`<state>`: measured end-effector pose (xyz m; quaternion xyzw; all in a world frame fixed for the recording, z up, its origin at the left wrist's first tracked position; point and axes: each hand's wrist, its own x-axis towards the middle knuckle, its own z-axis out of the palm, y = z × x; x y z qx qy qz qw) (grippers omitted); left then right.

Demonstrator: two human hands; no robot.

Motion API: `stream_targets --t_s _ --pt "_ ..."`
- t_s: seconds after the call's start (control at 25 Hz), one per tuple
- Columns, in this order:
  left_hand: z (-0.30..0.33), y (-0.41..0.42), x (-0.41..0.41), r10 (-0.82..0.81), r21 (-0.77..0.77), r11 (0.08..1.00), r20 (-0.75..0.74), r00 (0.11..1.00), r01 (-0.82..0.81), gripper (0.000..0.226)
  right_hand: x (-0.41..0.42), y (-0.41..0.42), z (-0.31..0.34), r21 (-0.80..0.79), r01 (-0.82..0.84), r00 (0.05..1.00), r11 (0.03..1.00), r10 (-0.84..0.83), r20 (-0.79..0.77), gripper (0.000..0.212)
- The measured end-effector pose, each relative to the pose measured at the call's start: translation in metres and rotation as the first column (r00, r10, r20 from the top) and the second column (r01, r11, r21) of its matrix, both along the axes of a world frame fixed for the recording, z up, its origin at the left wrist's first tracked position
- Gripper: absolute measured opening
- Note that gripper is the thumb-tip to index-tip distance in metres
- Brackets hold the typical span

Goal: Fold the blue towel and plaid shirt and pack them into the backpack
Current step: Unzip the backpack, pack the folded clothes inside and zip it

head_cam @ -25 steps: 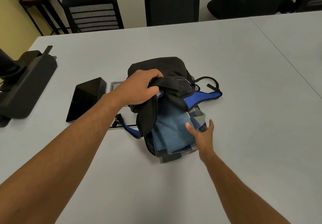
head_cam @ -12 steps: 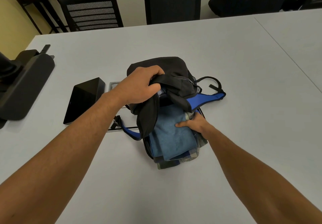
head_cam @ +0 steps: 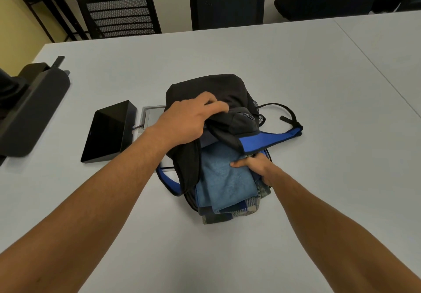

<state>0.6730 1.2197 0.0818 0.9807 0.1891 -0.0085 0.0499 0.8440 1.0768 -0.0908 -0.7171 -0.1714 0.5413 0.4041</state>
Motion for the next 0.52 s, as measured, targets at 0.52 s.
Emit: stream_targets --t_s 0.52 --pt "0.036 0.017 0.006 0.136 -0.25 0.965 0.238 0.962 -0.075 0.027 -0.007 -0.012 0.0 0.159 0.153 0.982 0.975 -0.132 -0.132 0.061"
